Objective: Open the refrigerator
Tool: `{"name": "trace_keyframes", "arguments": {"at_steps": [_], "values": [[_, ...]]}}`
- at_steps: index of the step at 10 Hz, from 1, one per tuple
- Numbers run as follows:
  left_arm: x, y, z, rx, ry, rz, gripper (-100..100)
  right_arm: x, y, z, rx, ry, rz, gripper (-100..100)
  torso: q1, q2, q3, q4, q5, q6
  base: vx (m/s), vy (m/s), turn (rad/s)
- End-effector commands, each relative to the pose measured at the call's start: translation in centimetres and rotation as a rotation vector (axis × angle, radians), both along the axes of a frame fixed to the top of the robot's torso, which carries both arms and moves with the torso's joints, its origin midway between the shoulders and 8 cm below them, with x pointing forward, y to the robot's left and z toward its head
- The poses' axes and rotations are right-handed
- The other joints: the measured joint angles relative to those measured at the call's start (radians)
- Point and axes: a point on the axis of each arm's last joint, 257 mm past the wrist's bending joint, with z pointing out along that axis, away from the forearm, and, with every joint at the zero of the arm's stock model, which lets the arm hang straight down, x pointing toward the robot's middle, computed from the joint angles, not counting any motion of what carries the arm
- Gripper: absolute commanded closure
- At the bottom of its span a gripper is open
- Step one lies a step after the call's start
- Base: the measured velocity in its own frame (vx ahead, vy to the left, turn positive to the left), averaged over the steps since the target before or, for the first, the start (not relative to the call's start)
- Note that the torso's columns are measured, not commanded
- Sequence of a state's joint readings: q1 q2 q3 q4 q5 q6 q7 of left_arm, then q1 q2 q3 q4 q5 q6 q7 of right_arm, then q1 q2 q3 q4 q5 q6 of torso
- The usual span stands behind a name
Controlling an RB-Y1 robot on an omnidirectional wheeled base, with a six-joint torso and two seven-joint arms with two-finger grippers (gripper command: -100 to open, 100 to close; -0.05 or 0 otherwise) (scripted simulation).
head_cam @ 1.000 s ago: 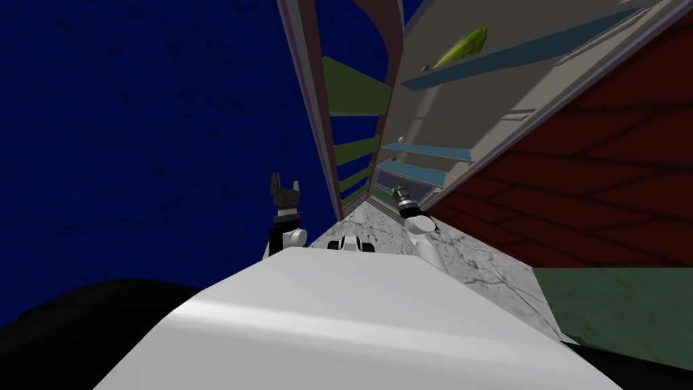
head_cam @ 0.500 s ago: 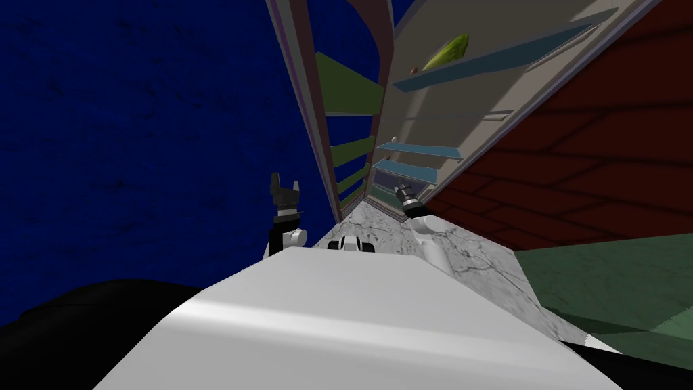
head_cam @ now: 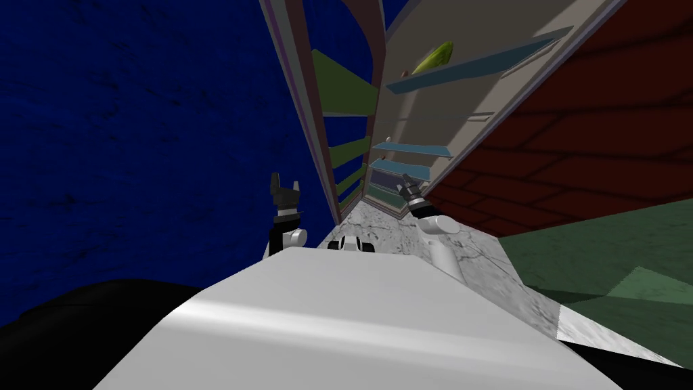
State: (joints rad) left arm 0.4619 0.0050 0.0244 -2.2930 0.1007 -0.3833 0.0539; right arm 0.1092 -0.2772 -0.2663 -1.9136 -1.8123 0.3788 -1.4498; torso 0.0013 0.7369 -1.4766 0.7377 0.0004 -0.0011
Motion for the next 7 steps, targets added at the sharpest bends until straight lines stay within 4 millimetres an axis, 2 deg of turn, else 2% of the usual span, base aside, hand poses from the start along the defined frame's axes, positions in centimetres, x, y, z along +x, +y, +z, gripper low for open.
{"name": "trace_keyframes", "arguments": {"at_steps": [1,2,7], "values": [[0.00,0.00,0.00,0.000,0.000,0.000,0,-0.15,0.53,0.01,-0.003,-0.001,0.022,-100,-0.003,0.001,0.000,0.000,-0.001,0.000,0.009,0.022,0.012],[0.00,0.00,0.00,0.000,0.000,0.000,0,-0.18,0.69,0.00,-0.005,-0.001,0.028,0,-0.005,0.002,0.001,0.000,-0.001,0.001,0.003,0.007,-0.001],[0.00,0.00,0.00,0.000,0.000,0.000,0,-0.18,0.68,0.01,-0.005,-0.001,0.027,0,-0.001,0.001,0.001,0.000,0.000,0.001,0.000,0.000,0.000]]}}
